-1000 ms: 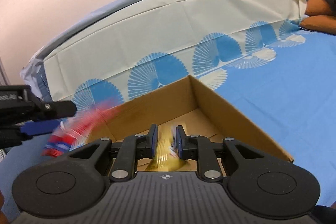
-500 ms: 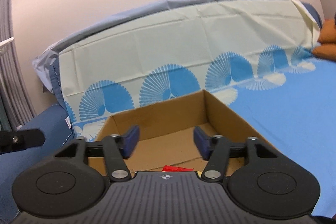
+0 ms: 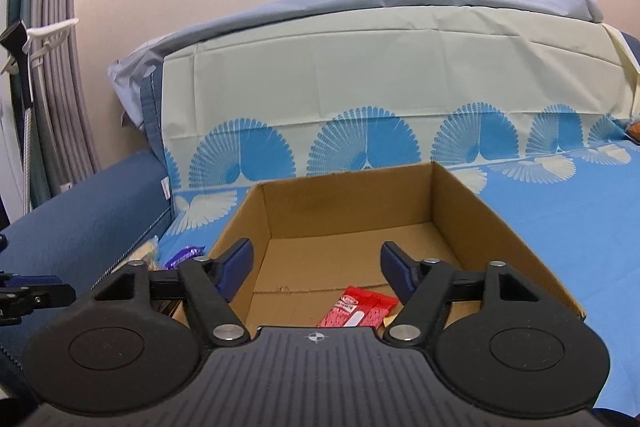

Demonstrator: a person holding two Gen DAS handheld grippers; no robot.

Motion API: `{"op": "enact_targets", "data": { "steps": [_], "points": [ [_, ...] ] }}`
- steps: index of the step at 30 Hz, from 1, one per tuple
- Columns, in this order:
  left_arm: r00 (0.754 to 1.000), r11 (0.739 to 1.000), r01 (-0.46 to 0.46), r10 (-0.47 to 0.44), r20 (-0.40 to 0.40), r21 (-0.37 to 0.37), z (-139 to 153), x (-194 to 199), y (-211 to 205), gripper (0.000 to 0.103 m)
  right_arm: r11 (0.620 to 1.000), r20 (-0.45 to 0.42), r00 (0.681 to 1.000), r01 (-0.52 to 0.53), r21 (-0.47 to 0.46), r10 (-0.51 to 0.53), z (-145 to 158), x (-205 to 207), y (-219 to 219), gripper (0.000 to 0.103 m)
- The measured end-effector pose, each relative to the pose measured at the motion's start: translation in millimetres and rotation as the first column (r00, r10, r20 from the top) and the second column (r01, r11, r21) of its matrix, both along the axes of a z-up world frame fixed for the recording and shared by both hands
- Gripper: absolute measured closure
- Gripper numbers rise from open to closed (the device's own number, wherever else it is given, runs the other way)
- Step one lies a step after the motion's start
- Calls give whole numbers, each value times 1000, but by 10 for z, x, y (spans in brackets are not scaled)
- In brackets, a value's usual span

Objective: Organize snacks
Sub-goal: 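Move both tools back to the pile and grasp the red peanut bar with the right gripper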

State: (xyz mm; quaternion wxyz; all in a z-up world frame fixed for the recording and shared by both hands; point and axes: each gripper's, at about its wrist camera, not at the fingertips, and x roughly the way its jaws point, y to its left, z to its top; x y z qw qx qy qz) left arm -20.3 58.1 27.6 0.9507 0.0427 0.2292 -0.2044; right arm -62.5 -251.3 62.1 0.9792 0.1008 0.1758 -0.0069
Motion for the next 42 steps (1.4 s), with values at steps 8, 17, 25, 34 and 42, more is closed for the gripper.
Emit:
{"op": "enact_targets", "data": {
  "steps": [8, 17, 25, 34, 42],
  "points": [
    [993, 990, -116, 112, -47, -84, -168, 52, 260, 76, 994, -34, 996, -89, -56, 87, -10, -60, 295, 66],
    [983, 971, -167, 151, -107, -168, -157, 126, 473, 76, 966, -6, 974, -227, -128, 228, 27, -126, 852, 69],
    [976, 962, -203, 185, -114, -180, -144, 136, 552, 77, 885, -95, 890, -455, -96, 447, 58, 71, 1539, 69],
    [958, 949, -277, 261, -123, -150, -166, 184, 558, 75, 908, -253, 912, -374, -187, 323, -467, 537, 1955, 68],
    [930, 936, -351, 350, -113, 12, -308, 464, 328, 48, 912, -330, 913, -327, -247, 239, -829, 694, 1975, 65]
  ]
}}
